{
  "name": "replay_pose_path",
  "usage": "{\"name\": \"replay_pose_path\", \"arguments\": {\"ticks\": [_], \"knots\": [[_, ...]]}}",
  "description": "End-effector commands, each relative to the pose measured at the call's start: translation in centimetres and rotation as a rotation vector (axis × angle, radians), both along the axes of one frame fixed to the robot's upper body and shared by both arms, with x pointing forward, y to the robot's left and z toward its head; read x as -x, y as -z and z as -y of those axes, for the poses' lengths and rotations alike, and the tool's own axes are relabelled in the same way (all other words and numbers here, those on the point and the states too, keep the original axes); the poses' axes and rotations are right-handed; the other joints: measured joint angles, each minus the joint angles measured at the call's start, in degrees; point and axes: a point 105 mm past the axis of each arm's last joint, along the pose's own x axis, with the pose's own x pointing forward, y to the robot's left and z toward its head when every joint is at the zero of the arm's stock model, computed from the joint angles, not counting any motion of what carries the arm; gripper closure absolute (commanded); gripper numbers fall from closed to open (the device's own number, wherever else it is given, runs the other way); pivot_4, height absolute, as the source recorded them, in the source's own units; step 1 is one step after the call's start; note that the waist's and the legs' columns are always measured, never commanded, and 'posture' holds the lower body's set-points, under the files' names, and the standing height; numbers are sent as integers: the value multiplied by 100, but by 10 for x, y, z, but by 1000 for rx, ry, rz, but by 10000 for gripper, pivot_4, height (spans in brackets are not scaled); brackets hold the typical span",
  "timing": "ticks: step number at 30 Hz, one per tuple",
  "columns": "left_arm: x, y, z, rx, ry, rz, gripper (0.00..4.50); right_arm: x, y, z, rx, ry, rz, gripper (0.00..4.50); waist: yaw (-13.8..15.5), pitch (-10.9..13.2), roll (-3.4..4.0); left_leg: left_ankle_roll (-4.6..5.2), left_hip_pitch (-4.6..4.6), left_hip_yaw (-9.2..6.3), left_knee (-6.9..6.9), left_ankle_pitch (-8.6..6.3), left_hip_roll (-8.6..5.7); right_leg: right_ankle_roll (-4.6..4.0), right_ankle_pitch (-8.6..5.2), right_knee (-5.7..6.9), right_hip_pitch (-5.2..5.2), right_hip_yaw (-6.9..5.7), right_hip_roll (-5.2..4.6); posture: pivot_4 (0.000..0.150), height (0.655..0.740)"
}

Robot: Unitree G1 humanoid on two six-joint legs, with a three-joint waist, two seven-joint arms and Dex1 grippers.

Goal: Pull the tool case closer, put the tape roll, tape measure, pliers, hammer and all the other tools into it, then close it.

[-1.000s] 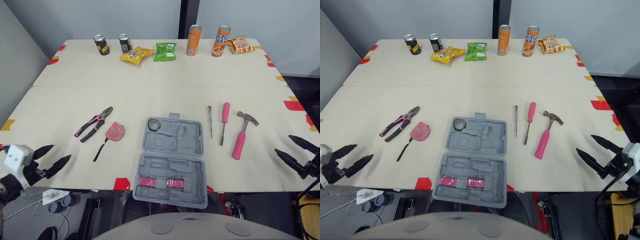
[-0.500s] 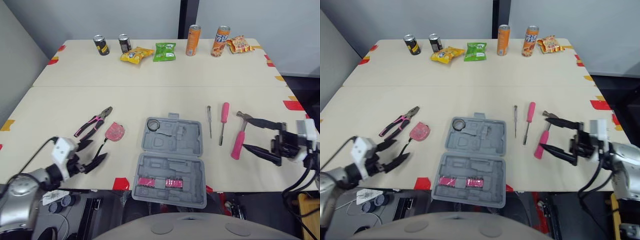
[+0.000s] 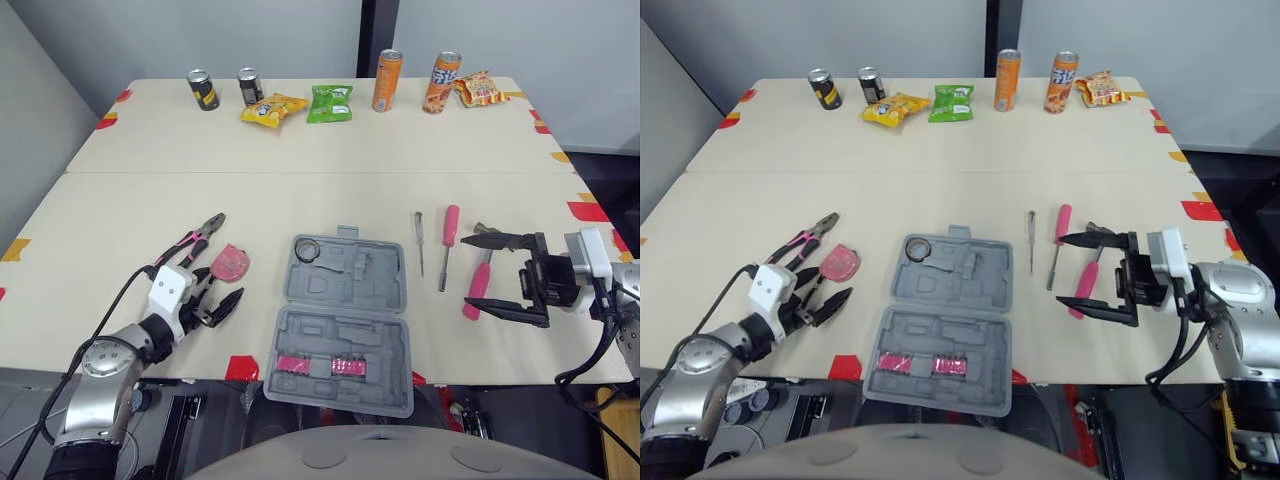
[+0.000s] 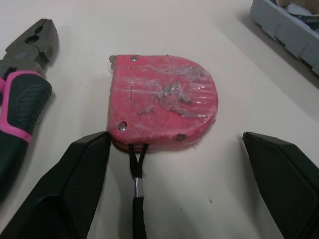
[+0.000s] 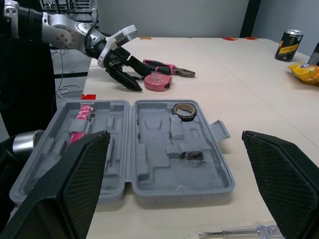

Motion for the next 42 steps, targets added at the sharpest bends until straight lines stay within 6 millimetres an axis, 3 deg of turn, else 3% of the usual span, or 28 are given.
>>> {"name": "replay_pose_path", "arguments": {"ticks": [1, 11, 16, 22, 31, 37, 42], "knots": [[1, 2, -2, -8, -12, 0, 8218, 2, -6, 0, 11, -36, 37, 0, 8, 0, 0, -6, 0, 0, 0, 2, -2, 2, 1, 0, 0, 2, 0, 1500, 7400], [13, 5, -5, 7, -37, -23, 43842, 1, -8, -1, -2, -17, 49, 0, 24, -4, 0, -43, 2, 0, 0, -3, -5, 14, 8, -3, 3, 12, 0, 1500, 7400], [17, 6, -1, 18, -29, -27, 44501, -1, -9, -2, -5, -17, 56, 0, 21, -5, 0, -62, 3, 1, 0, 1, -8, 19, 10, -3, 4, 14, 0, 1500, 7400], [35, 3, 25, 71, 31, -54, 44501, -1, -11, -4, -8, -26, 57, 0, 23, -6, -1, -72, 4, 4, 1, -3, -6, 23, 12, -9, 5, 21, 0, 1500, 7400], [45, 8, 28, 85, 4, -81, 44501, -3, -13, -6, -6, -39, 54, 0, 25, -7, -1, -74, 4, 5, 1, -4, -6, 25, 13, -14, 6, 24, 0, 1500, 7400], [54, 1, 23, 92, 27, -43, 25596, -4, -13, -7, -8, -40, 53, 0, 22, -7, -1, -75, 5, 5, 1, -4, -7, 25, 13, -13, 6, 24, 2, 1500, 7400], [61, -20, 14, 104, 81, 35, 8118, -4, -14, -9, -14, -43, 53, 0, 25, -7, -2, -74, 5, 5, 0, -6, -5, 26, 13, -15, 7, 24, 3, 1500, 7400]]}}
